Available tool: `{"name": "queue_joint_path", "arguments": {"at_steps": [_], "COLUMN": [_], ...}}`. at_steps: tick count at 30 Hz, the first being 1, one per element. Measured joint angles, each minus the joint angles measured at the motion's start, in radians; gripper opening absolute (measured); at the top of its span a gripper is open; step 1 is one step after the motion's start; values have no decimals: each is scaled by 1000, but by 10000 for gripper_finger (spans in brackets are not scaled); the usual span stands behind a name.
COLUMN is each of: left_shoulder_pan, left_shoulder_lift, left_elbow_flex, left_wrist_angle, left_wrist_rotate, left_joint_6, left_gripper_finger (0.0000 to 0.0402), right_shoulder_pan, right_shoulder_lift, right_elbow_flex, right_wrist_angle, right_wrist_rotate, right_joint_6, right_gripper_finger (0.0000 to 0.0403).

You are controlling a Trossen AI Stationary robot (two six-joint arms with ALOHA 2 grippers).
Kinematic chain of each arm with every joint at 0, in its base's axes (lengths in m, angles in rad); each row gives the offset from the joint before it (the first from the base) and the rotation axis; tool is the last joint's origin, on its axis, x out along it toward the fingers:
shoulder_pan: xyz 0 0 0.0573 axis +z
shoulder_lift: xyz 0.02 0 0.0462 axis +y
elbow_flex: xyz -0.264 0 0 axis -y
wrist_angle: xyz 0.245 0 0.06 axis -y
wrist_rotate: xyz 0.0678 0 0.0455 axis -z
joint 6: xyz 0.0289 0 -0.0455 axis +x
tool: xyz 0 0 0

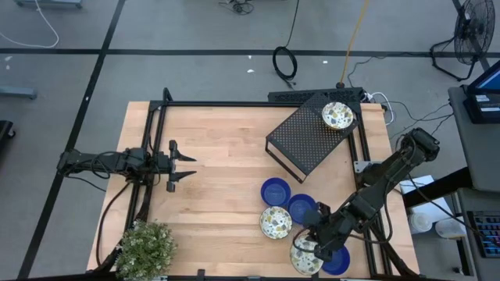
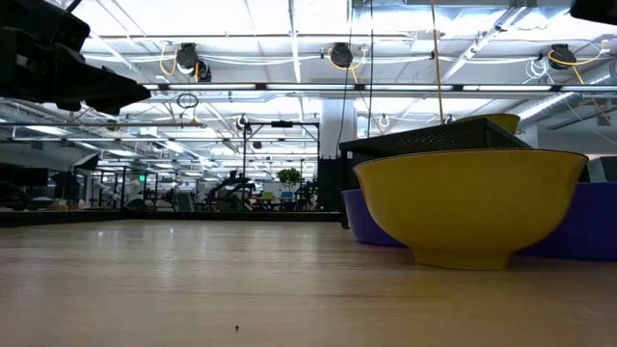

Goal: Pick & Place Mini bowls
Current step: Stack the bottom patterned yellow bowl on the patterned yellow bowl on the shelf

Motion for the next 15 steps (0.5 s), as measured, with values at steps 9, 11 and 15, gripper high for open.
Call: {"name": "queue_joint_path", "arguments": {"at_steps": [9,11,15], "left_shoulder_pan": [0,0,0], "left_shoulder_lift": [0,0,0], "left_elbow_flex": [0,0,0], "left_wrist_angle": [0,0,0], "left_wrist_rotate": [0,0,0], "left_joint_6": [0,0,0], "left_gripper_finger": [198,198,198], "right_shoulder_pan": [0,0,0], "right_shoulder_lift": [0,0,0], "right_elbow_flex": [0,0,0], "right_wrist_angle": [13,26,68], "right_wrist_rotate": [104,145,224], "right_joint_6": [-299,-375,-509], "right_gripper_finger": [3,3,3]}}
